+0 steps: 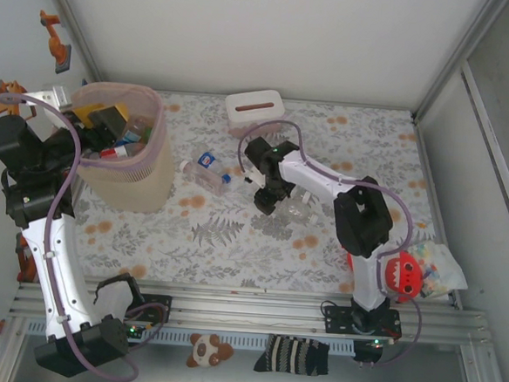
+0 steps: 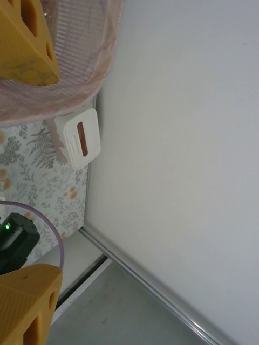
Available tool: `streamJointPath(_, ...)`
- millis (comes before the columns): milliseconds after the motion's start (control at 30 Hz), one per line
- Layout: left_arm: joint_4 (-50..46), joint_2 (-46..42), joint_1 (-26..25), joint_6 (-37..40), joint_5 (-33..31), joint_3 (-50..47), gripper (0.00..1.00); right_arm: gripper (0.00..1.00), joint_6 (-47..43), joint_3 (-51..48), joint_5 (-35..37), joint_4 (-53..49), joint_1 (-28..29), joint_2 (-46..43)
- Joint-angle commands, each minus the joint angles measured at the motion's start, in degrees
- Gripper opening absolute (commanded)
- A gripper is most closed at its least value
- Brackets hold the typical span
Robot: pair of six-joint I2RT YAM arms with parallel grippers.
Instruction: Put the plastic bottles in the bin
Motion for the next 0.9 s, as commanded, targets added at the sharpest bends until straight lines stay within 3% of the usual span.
streamJointPath(0, 3.6, -0.1, -0.1, -2.1, 1.6, 0.7, 0.85, 0.7, -1.5, 1.7, 0.0, -2.1, 0.6, 1.0)
streamJointPath(400, 5.8, -0.1, -0.2, -4.2, 1.6, 0.9, 0.86, 0.69, -1.8, 0.7, -1.8, -3.9, 1.3, 3.7)
streamJointPath(700, 5.8, -0.3, -0.2, -4.3, 1.6, 0.4, 0.86, 0.73, -1.8, 0.3, -2.0, -5.1, 1.8, 5.1)
streamJointPath(867, 5.7, -0.5, -0.2, -4.2, 1.5, 0.2, 0.86, 0.69, -1.5, -0.1, -1.4, -4.7, 2.0, 4.7)
